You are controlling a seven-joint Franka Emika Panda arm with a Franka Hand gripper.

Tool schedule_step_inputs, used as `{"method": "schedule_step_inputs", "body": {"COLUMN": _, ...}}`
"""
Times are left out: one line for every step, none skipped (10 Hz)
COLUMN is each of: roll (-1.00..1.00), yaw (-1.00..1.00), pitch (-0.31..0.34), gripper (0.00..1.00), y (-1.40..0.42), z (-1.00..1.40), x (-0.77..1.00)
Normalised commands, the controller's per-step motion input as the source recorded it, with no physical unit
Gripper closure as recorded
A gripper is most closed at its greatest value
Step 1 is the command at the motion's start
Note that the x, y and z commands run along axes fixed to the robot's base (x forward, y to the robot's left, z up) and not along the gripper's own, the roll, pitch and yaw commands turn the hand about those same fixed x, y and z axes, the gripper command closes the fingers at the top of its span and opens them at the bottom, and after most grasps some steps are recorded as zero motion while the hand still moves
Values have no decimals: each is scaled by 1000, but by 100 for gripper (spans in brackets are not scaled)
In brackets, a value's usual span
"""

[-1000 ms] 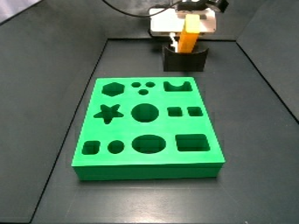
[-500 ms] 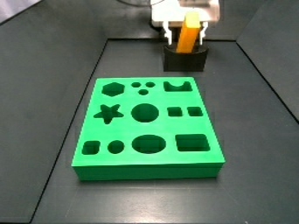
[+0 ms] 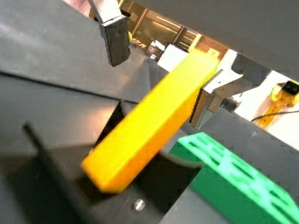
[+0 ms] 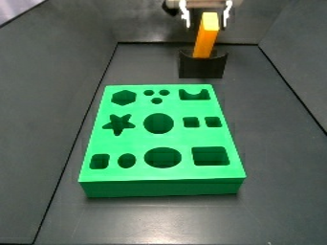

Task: Pick up the rectangle object. Move up. Place the rectangle object on the fixture. Regrasp the rectangle object. Move to above the board. Insert the rectangle object.
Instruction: Regrasp the rectangle object.

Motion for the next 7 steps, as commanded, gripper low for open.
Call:
{"method": "schedule_step_inputs", "body": {"roll": 1000, "yaw": 31, "pitch": 82, "gripper": 0, "y": -1000, "z": 940, "x": -6}}
{"method": "schedule_step_inputs", "body": {"roll": 1000, "yaw": 29, "pitch": 81, "gripper": 0, "y": -1000, "z": 900, "x": -2}}
{"method": "schedule_step_inputs", "body": {"roll": 1000, "yaw": 28, "pitch": 70, "gripper": 0, "y": -1000, "z": 877, "x": -31}}
{"method": "schedule_step_inputs", "body": {"roll": 1000, "yaw": 27, "pitch": 62, "gripper": 0, "y": -1000, "z": 844, "x": -54}}
{"method": "schedule_step_inputs", "body": {"roll": 1000, "yaw": 26, "pitch": 58, "gripper": 0, "y": -1000, "z": 797, "x": -61}}
{"method": "schedule_step_inputs", "body": {"roll": 1000, "yaw": 25, "pitch": 56, "gripper": 0, "y": -1000, "z": 709, "x": -60}}
{"method": "schedule_step_inputs", "body": {"roll": 1000, "yaw": 25, "pitch": 54, "gripper": 0, "y": -1000, "z": 613, "x": -62}}
